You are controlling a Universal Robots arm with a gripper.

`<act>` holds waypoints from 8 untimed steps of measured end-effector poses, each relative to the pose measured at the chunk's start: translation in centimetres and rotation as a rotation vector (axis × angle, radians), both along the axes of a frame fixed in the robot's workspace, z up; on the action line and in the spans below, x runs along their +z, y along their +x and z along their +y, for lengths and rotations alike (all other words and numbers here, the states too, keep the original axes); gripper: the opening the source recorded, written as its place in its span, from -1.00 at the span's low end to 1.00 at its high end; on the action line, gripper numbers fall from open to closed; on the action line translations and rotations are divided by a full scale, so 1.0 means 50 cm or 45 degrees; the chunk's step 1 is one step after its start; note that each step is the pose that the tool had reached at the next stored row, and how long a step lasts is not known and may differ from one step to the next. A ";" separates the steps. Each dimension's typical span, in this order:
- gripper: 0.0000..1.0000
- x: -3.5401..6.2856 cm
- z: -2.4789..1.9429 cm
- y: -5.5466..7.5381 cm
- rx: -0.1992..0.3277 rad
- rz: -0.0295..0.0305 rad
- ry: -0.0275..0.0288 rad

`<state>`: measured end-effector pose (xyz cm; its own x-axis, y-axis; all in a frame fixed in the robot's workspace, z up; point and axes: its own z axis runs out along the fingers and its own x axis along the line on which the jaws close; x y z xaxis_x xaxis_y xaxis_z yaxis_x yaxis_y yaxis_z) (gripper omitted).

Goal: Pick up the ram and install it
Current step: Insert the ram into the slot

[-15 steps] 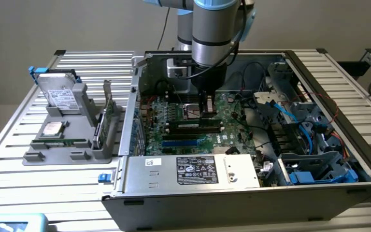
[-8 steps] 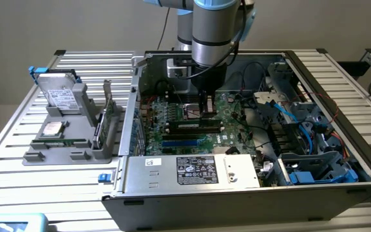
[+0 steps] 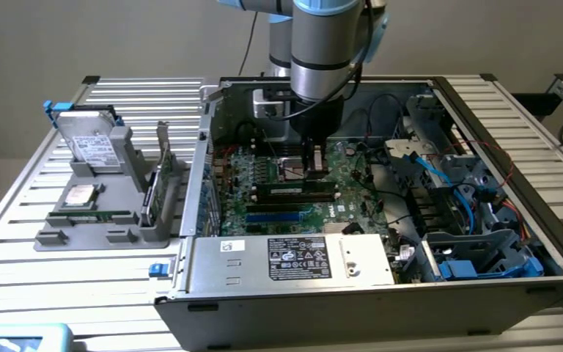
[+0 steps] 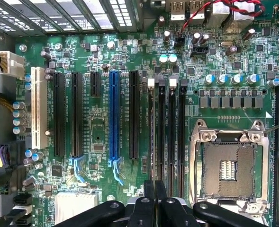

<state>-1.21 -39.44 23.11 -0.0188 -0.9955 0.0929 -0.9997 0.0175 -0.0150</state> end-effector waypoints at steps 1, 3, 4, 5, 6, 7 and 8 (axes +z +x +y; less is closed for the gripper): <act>-0.76 0.000 0.0000 0.000 -0.001 -0.0002 -0.0001; -0.76 0.000 -0.0002 0.000 -0.001 -0.0011 0.0003; -0.76 -0.001 -0.0009 0.000 -0.001 -0.0012 0.0003; -0.76 0.000 -0.0015 0.000 -0.001 -0.0012 0.0002; -0.76 -0.001 -0.0015 0.000 -0.001 -0.0015 0.0001; -0.76 -0.001 -0.0016 0.000 -0.001 -0.0016 -0.0001; -0.76 -0.001 -0.0017 0.000 -0.001 -0.0022 -0.0002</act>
<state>-1.23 -39.52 23.07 -0.0195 -0.9955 0.0930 -0.9997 0.0180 -0.0167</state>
